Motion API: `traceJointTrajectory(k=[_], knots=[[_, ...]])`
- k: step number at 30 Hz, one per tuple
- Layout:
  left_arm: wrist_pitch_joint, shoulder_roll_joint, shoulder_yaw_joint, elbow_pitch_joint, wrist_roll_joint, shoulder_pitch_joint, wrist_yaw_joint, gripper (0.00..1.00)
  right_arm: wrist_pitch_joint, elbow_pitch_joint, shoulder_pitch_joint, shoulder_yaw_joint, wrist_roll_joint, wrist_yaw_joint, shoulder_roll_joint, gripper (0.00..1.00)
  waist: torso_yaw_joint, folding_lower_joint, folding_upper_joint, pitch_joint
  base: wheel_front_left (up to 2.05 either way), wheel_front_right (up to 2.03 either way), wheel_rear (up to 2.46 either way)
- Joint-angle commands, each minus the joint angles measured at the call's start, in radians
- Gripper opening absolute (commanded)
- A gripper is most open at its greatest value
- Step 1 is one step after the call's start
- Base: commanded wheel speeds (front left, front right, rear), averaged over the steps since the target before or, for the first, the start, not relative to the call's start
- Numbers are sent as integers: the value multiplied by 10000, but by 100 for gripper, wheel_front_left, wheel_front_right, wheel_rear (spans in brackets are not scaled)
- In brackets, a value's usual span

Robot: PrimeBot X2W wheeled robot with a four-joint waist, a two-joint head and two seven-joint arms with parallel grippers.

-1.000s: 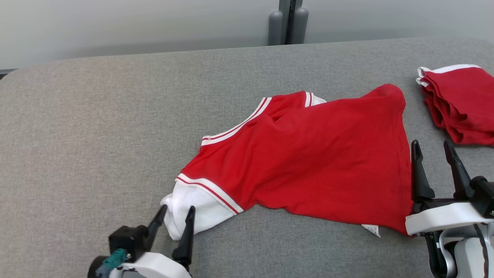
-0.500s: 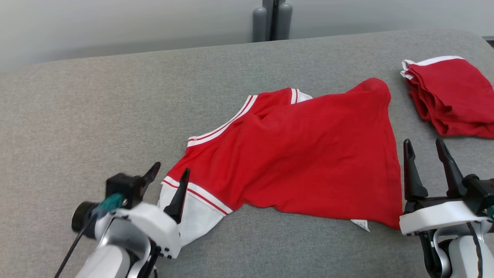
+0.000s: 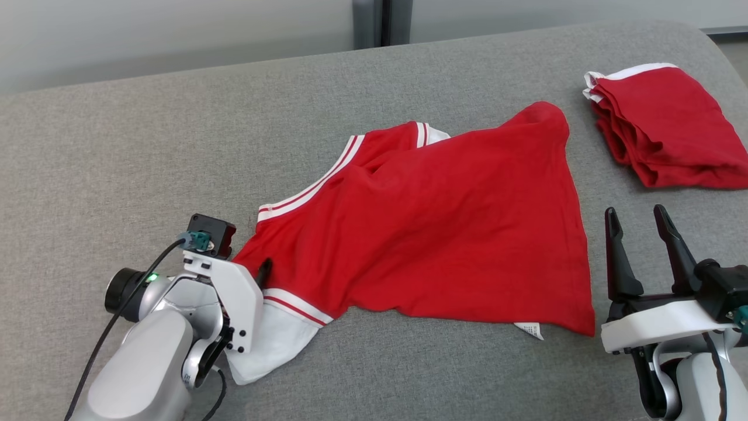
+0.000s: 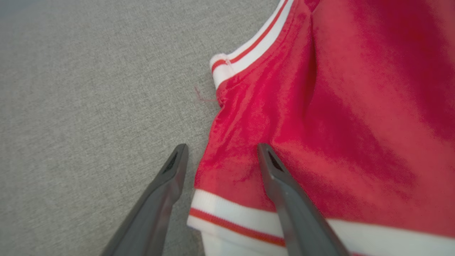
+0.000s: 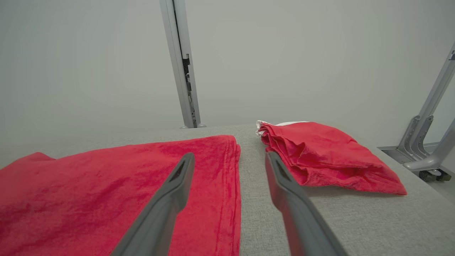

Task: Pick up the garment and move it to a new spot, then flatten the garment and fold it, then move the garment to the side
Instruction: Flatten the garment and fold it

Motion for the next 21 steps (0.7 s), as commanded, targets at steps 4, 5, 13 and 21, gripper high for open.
traceJointTrajectory(k=[4, 5, 13, 21], knots=[[-68, -90, -138, 314, 15, -360, -158, 24, -18, -27, 19, -93, -59, 1, -49, 100, -43, 0, 0, 46, 0, 0, 0], [-116, -114, -177, 362, 46, -400, -178, 0, -21, -27, 31, -104, -65, 1, -49, 100, -46, 0, 0, 43, 0, 0, 0], [-1772, -502, -99, -174, 281, -518, 120, 0, -14, -9, 98, -151, -59, 1, -50, 100, 153, 0, 0, -21, 0, 0, 0], [-1845, -551, -305, -395, 519, -654, 346, 0, 118, -155, -57, -24, -103, 1, -52, 100, 270, 0, 0, 48, 0, 0, 0]])
